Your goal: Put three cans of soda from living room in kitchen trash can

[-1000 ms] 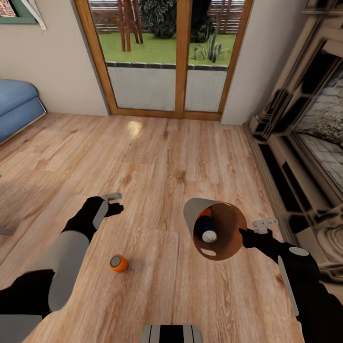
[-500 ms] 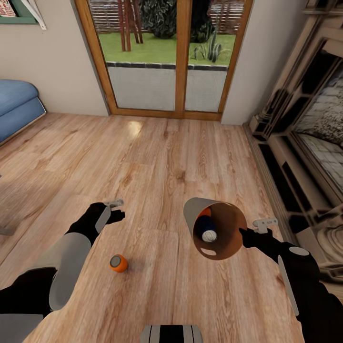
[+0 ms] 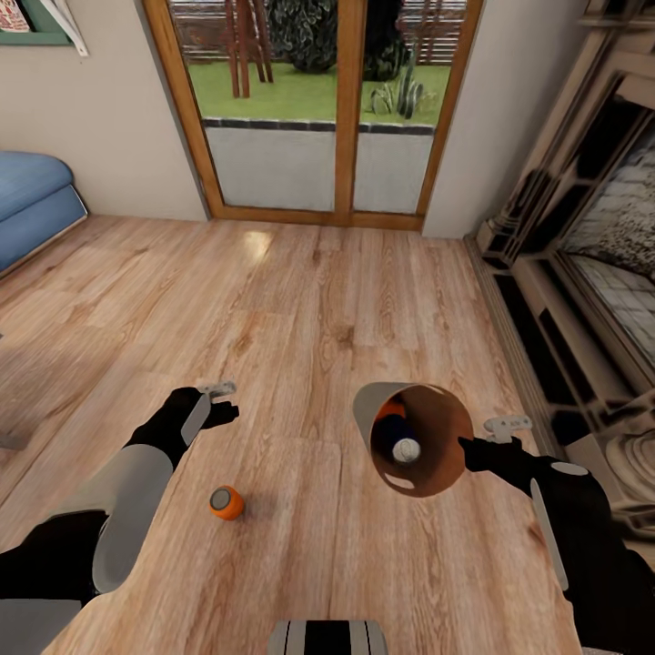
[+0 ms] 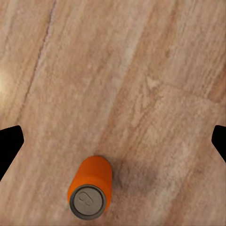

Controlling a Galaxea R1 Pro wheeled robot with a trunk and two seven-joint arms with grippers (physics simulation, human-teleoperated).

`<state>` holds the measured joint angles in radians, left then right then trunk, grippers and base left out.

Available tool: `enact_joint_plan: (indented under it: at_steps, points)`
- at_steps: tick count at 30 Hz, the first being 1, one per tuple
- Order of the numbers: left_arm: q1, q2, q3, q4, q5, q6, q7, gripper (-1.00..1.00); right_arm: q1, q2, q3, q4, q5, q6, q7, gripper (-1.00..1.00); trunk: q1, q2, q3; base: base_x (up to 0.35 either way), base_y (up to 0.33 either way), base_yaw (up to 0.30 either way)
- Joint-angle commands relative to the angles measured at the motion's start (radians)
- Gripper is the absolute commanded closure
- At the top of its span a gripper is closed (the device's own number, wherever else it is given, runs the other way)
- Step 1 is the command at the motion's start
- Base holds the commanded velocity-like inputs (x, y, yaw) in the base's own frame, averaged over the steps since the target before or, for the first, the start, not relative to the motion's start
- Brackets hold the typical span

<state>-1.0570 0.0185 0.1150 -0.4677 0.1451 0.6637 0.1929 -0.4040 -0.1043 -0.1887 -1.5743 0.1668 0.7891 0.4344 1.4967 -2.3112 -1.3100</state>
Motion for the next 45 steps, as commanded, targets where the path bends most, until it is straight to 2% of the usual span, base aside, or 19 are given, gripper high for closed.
enact_joint_plan:
  at_steps: [1, 11, 14, 17, 24, 27, 34, 40, 45]
  points:
    - [0.0, 0.0, 0.0, 0.0, 0.001, 0.0, 0.0, -1.0, -0.002, 0.001, 0.002, -0.001, -0.017, 0.004, 0.002, 1.0, 0.0, 0.0, -0.001, 0.0, 0.0, 0.0]
    - [0.0, -0.003, 0.0, 0.0, 0.002, 0.0, 0.001, -1.0, -0.015, 0.002, 0.003, -0.004, -0.012, 0.013, -0.001, 1.0, 0.0, 0.0, -0.014, 0.0, 0.0, 0.0]
    - [0.0, -0.002, 0.0, 0.0, 0.003, 0.0, 0.0, -1.0, -0.062, 0.002, 0.004, -0.006, -0.012, 0.027, 0.0, 1.0, 0.0, 0.0, -0.019, 0.0, 0.0, 0.0]
    - [0.0, -0.001, 0.001, 0.0, 0.004, 0.002, -0.003, -1.0, -0.105, 0.002, 0.022, -0.007, -0.011, 0.087, 0.0, 1.0, 0.0, 0.0, -0.023, 0.0, 0.0, 0.0]
    - [0.0, -0.001, 0.002, 0.0, 0.002, 0.002, -0.003, -1.0, -0.147, 0.002, 0.035, -0.007, -0.01, 0.12, -0.007, 1.0, 0.0, 0.0, -0.034, 0.0, 0.0, 0.0]
    - [0.0, -0.001, 0.001, 0.0, 0.0, 0.002, -0.002, -1.0, -0.158, 0.002, 0.039, -0.007, -0.011, 0.133, -0.037, 1.0, 0.0, 0.0, -0.038, 0.0, 0.0, 0.0]
    - [0.0, -0.002, 0.001, 0.0, -0.002, 0.002, -0.002, -1.0, -0.209, 0.002, 0.105, -0.009, -0.012, 0.196, -0.082, 1.0, 0.0, 0.0, -0.049, 0.0, 0.0, 0.0]
    - [0.0, -0.002, 0.002, 0.001, -0.001, 0.004, -0.004, -1.0, -0.26, 0.001, 0.113, -0.009, -0.012, 0.245, -0.086, 1.0, 0.0, 0.0, -0.058, 0.0, 0.0, 0.0]
    - [0.002, 0.0, 0.003, 0.004, -0.001, 0.005, -0.004, -1.0, -0.28, -0.001, 0.114, -0.009, -0.011, 0.258, -0.087, 1.0, 0.0, 0.0, -0.066, 0.0, 0.0, 0.0]
